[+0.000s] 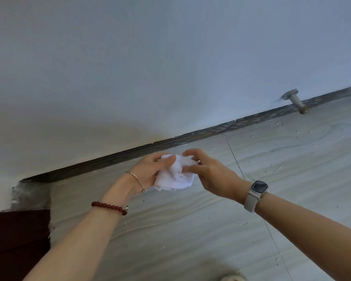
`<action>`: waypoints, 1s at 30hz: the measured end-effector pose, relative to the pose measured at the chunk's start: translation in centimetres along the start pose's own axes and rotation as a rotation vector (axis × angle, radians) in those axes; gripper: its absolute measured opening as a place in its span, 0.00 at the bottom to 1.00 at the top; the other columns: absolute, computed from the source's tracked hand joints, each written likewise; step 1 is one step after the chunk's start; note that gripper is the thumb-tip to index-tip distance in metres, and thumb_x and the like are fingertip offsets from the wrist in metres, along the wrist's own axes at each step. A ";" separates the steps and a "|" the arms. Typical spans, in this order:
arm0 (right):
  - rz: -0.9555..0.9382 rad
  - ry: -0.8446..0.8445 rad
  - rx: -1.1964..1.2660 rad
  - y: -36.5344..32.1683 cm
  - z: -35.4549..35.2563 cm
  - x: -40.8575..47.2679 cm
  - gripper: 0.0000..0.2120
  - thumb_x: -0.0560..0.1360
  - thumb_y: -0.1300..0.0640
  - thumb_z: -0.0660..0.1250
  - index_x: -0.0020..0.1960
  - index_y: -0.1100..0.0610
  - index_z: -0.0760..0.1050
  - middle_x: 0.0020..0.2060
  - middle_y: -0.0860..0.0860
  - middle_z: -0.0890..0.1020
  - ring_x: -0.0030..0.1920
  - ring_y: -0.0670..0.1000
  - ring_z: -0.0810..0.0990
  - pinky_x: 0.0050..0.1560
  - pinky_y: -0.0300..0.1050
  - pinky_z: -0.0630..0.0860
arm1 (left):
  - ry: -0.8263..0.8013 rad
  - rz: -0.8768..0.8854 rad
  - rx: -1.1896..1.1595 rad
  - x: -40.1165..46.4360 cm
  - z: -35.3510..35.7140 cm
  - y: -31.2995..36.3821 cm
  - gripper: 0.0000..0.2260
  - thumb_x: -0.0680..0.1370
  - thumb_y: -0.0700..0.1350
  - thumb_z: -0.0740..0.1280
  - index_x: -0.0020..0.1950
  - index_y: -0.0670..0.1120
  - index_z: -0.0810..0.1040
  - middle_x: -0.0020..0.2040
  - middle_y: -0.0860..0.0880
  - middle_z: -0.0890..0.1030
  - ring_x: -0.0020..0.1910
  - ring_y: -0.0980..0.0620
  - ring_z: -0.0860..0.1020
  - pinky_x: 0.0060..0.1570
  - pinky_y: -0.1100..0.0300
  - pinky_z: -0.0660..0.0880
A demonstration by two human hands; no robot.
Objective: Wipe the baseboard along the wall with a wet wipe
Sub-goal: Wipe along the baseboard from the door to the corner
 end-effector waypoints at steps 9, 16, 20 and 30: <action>0.892 -0.013 1.181 -1.9 2.3 1.0 0.26 0.76 0.49 0.63 0.71 0.52 0.59 0.67 0.50 0.72 0.66 0.51 0.71 0.67 0.52 0.67 | 0.342 0.219 -0.204 -0.9 -0.2 -1.2 0.11 0.74 0.33 0.68 0.49 0.47 0.73 0.42 0.47 0.81 0.39 0.51 0.79 0.42 0.55 0.78; 0.818 0.282 1.125 -2.3 4.0 3.3 0.12 0.77 0.60 0.62 0.60 0.56 0.69 0.53 0.55 0.79 0.52 0.54 0.79 0.50 0.51 0.81 | 0.510 0.451 0.163 -0.1 -1.1 -1.9 0.11 0.71 0.39 0.73 0.44 0.50 0.74 0.45 0.52 0.79 0.48 0.50 0.77 0.49 0.58 0.72; 0.812 0.330 0.812 0.0 4.4 3.3 0.06 0.75 0.58 0.63 0.50 0.58 0.70 0.38 0.49 0.76 0.39 0.48 0.75 0.42 0.44 0.74 | 0.813 0.723 0.680 -0.9 -2.6 -1.4 0.16 0.71 0.48 0.68 0.56 0.42 0.77 0.55 0.42 0.77 0.57 0.48 0.70 0.56 0.66 0.62; 0.667 0.252 0.526 2.5 8.2 5.9 0.07 0.75 0.57 0.65 0.42 0.60 0.70 0.41 0.54 0.71 0.38 0.51 0.70 0.32 0.34 0.64 | 1.213 1.000 1.411 -1.9 -1.6 1.7 0.33 0.77 0.50 0.66 0.73 0.50 0.46 0.70 0.39 0.50 0.71 0.35 0.51 0.71 0.43 0.53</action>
Point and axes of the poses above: each hand's wrist, its own x-axis towards the middle knuckle, its own z-axis out of the palm, y = z × x, the point moved 3 cm from there along x, towards the middle knuckle
